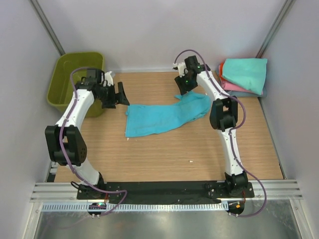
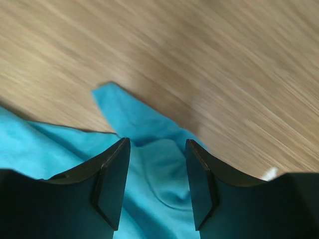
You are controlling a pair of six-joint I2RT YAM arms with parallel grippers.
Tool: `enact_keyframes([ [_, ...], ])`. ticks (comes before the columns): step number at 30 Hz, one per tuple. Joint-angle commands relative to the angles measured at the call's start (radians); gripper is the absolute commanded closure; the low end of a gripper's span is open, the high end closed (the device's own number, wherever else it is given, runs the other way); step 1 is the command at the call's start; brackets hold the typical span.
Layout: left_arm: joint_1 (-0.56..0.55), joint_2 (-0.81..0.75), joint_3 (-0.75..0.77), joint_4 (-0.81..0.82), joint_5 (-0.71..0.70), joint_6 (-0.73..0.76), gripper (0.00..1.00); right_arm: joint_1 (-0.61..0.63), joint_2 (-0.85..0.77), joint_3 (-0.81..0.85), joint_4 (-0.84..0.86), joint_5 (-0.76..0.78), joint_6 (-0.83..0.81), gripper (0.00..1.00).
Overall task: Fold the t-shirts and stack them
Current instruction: Flatten the tshirt out
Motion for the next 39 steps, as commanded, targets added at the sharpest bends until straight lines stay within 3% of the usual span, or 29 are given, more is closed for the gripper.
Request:
enact_keyframes([
  [1,-0.013,0.005,0.002,-0.005,-0.012,0.03,0.14,0.024,-0.045,0.039,0.043,-0.086,-0.038,0.45],
  [20,-0.103,0.048,0.074,-0.007,-0.057,0.033,0.12,0.042,0.074,0.011,0.05,-0.051,-0.032,0.47],
  [22,-0.106,0.042,0.066,-0.01,-0.061,0.036,0.12,0.042,0.083,0.015,0.057,-0.054,-0.026,0.58],
  [25,-0.106,0.03,0.056,-0.008,-0.069,0.04,0.12,0.042,0.087,0.022,0.078,-0.027,-0.008,0.86],
  [27,-0.109,0.027,0.054,-0.007,-0.072,0.042,0.12,0.042,0.083,0.028,0.086,0.001,0.0,0.99],
  [31,-0.109,0.027,0.059,-0.007,-0.083,0.056,0.12,0.035,0.009,0.039,0.115,0.059,0.005,0.99],
  [39,-0.108,0.132,0.198,-0.039,-0.293,0.197,0.12,0.018,-0.415,-0.038,0.273,0.133,-0.046,0.99],
])
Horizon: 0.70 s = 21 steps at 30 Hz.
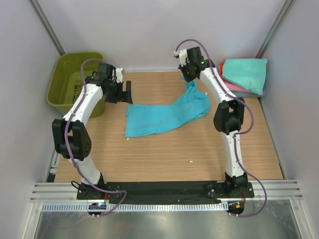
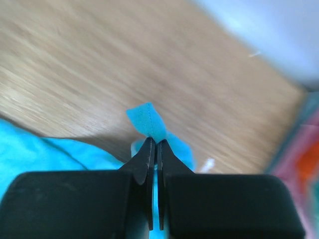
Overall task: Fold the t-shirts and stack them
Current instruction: Flatten the tshirt out
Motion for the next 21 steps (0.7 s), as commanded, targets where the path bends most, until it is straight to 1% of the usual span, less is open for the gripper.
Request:
enact_keyframes([
  [1,-0.001,0.077,0.137,-0.027,-0.123,0.098,0.12,-0.01,-0.359,-0.022,0.16,0.077,-0.029,0.99],
  [2,-0.001,0.138,0.17,-0.076,-0.121,0.108,0.13,-0.01,-0.394,-0.033,0.175,0.093,-0.027,0.99],
  [3,-0.001,0.166,0.221,-0.087,-0.123,0.112,0.13,-0.01,-0.451,-0.043,0.175,0.097,-0.023,0.99],
  [6,0.002,0.232,0.252,-0.072,-0.112,0.124,0.12,-0.01,-0.518,-0.069,0.139,0.097,0.011,0.99],
  [8,0.002,0.283,0.293,-0.091,-0.097,0.124,0.13,-0.01,-0.58,-0.084,0.119,0.093,0.045,0.99],
  [10,0.002,0.336,0.318,-0.081,-0.092,0.131,0.13,-0.01,-0.647,-0.11,0.125,0.091,0.054,0.99],
  [14,-0.004,0.416,0.381,-0.073,-0.068,0.131,0.13,-0.012,-0.715,-0.11,0.142,0.065,0.048,0.99],
  [15,-0.005,0.433,0.398,-0.073,-0.061,0.131,0.12,-0.01,-0.721,-0.11,0.133,0.038,0.046,0.99],
  [18,-0.031,0.465,0.462,-0.069,-0.08,0.131,0.12,-0.012,-0.727,-0.125,0.025,-0.004,0.071,0.99],
  [19,-0.039,0.465,0.476,-0.066,-0.078,0.131,0.13,-0.012,-0.727,-0.135,-0.042,-0.039,0.081,0.99],
  [21,-0.057,0.461,0.5,-0.056,-0.039,0.12,0.11,-0.01,-0.768,-0.186,-0.07,-0.051,0.139,0.99],
])
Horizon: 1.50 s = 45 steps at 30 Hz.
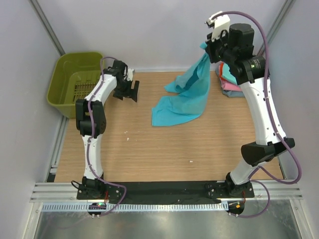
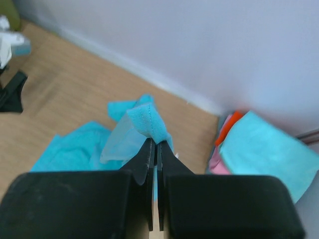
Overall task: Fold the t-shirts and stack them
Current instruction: Flatten the tshirt out
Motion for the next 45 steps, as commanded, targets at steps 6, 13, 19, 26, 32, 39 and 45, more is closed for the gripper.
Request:
enact_keyframes([
  [6,-0.085,0.038,0.172,0.029,0.162,-0.008,0.11,0.001,-0.181,-0.272,-0.074,0.028,0.108,0.99],
  [13,-0.165,0.14,0.218,0.036,0.193,0.014,0.13,0.0,-0.225,-0.51,-0.074,0.264,0.072,0.99],
  [19,-0.203,0.159,0.203,0.026,0.228,-0.001,0.15,-0.014,-0.195,-0.551,-0.112,0.329,0.059,0.99],
  [26,-0.234,0.183,0.222,0.038,0.251,-0.018,0.16,-0.02,-0.165,-0.556,-0.08,0.289,0.084,0.99],
  [32,-0.239,0.255,0.273,0.052,0.256,0.009,0.25,-0.022,-0.142,-0.54,-0.074,0.281,0.081,0.99],
  [39,-0.252,0.299,0.307,0.055,0.27,0.077,0.65,-0.022,-0.131,-0.55,-0.066,0.278,0.085,0.99],
  [45,-0.252,0.126,0.238,0.0,0.175,0.072,1.0,-0.023,-0.135,-0.566,-0.059,0.301,0.075,0.99],
])
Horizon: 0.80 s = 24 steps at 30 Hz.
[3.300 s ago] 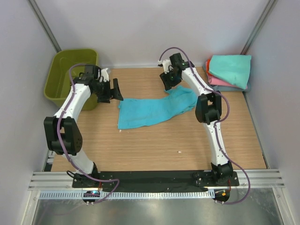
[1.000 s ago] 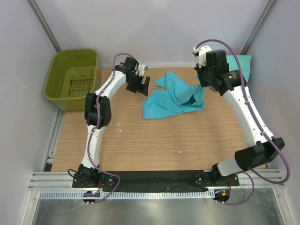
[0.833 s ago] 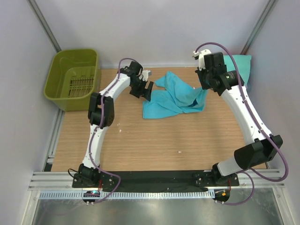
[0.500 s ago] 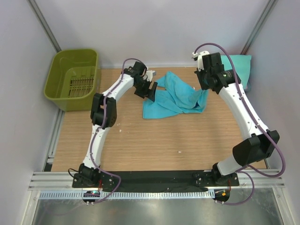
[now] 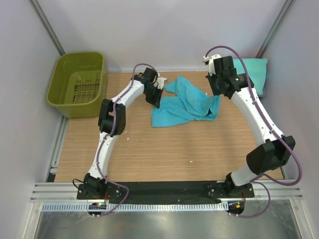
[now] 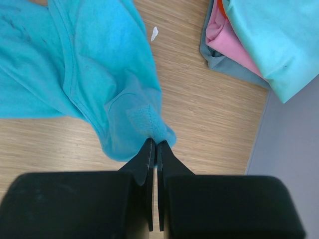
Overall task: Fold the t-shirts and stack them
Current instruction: Flatten the tshirt out
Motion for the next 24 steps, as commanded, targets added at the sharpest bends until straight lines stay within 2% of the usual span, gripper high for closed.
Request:
enact_keyframes([
  [1,0.0,-0.256,-0.112,-0.043,-0.035,0.006,1.0,-0.009,-0.018,-0.004,0.045,0.026,-0.001,0.99],
  [3,0.008,-0.39,-0.212,-0.063,0.007,0.009,1.0,-0.013,-0.029,-0.018,0.03,0.031,0.001,0.99],
  [4,0.008,-0.518,-0.271,-0.075,0.019,0.021,1.0,-0.016,-0.036,-0.024,0.027,0.032,-0.001,0.99],
  [5,0.009,-0.577,-0.373,-0.084,0.028,0.05,1.0,-0.022,-0.047,-0.051,0.025,0.037,-0.002,0.99],
  [8,0.006,-0.727,-0.522,-0.179,0.09,0.12,0.99,-0.033,-0.09,-0.125,0.03,0.043,-0.007,0.99],
  [10,-0.003,-0.737,-0.543,-0.323,0.133,0.171,0.95,-0.038,-0.109,-0.154,0.036,0.048,-0.008,0.99],
  [11,-0.006,-0.717,-0.556,-0.365,0.136,0.181,0.86,-0.039,-0.109,-0.168,0.035,0.048,-0.01,0.99],
  [15,-0.004,-0.637,-0.59,-0.562,0.179,0.2,0.7,-0.053,-0.09,-0.168,0.047,0.095,-0.043,0.99],
  [20,0.016,-0.66,-0.636,-0.557,0.199,0.201,0.71,-0.073,-0.023,-0.136,0.018,0.111,-0.039,0.98],
  [21,0.019,-0.659,-0.624,-0.557,0.186,0.204,0.71,-0.075,-0.017,-0.127,0.016,0.112,-0.036,0.85],
  [22,0.023,-0.657,-0.598,-0.546,0.171,0.182,0.71,-0.073,-0.013,-0.115,0.016,0.1,-0.036,0.75],
  [23,0.038,-0.656,-0.586,-0.52,0.13,0.169,0.71,-0.073,-0.001,-0.069,0.016,0.083,-0.042,0.61],
  [24,0.049,-0.65,-0.574,-0.508,0.11,0.162,0.71,-0.072,0.006,-0.04,0.021,0.05,-0.056,0.35],
])
